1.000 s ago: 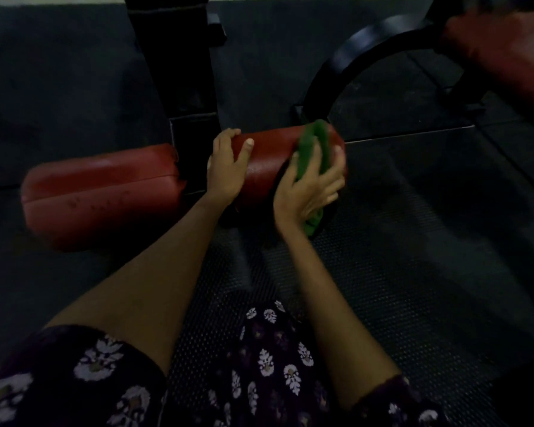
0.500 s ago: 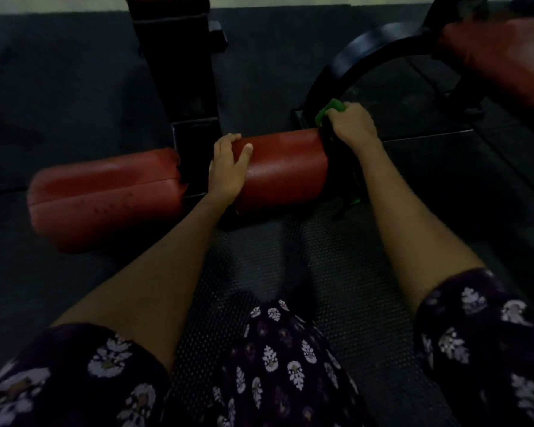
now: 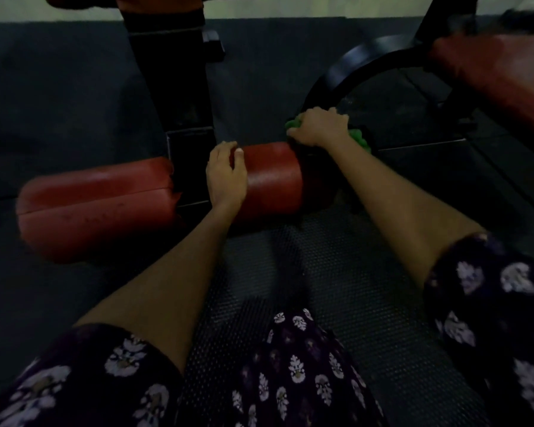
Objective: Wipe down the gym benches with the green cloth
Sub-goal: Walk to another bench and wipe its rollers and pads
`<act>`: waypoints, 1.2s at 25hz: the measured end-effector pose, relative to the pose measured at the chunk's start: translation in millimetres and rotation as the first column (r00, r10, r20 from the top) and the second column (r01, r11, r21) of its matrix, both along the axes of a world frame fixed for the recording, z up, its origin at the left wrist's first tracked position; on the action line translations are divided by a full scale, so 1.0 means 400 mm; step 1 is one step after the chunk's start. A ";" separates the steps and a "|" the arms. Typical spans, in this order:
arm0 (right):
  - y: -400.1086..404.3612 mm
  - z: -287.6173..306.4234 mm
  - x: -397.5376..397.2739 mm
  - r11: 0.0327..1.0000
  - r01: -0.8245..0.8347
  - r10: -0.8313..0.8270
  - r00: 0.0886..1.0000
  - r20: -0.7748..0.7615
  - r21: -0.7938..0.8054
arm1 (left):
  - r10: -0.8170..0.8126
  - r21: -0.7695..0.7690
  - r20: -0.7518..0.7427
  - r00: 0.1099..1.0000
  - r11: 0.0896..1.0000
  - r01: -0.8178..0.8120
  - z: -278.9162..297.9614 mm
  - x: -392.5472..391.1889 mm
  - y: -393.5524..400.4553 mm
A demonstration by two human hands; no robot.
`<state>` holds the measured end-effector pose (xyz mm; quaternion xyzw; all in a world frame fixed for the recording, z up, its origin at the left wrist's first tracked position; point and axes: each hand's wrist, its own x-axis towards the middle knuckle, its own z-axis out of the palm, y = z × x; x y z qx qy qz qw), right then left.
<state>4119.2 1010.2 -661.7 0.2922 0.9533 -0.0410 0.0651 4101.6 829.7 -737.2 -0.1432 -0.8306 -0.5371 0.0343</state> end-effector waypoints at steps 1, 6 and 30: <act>0.022 -0.004 -0.022 0.997 0.014 -0.009 0.998 0.064 -0.074 | -0.011 0.006 0.006 1.000 1.000 0.011 -0.004 0.001 -0.003; 0.027 -0.030 0.035 0.990 0.089 -0.117 0.957 -0.265 -0.112 | 0.002 0.079 -0.040 0.999 0.997 0.001 -0.008 -0.004 0.006; 0.051 -0.202 0.254 0.327 -0.082 -0.787 0.528 -0.320 -0.941 | -0.037 -0.067 -0.330 0.943 0.998 0.016 -0.034 -0.011 0.030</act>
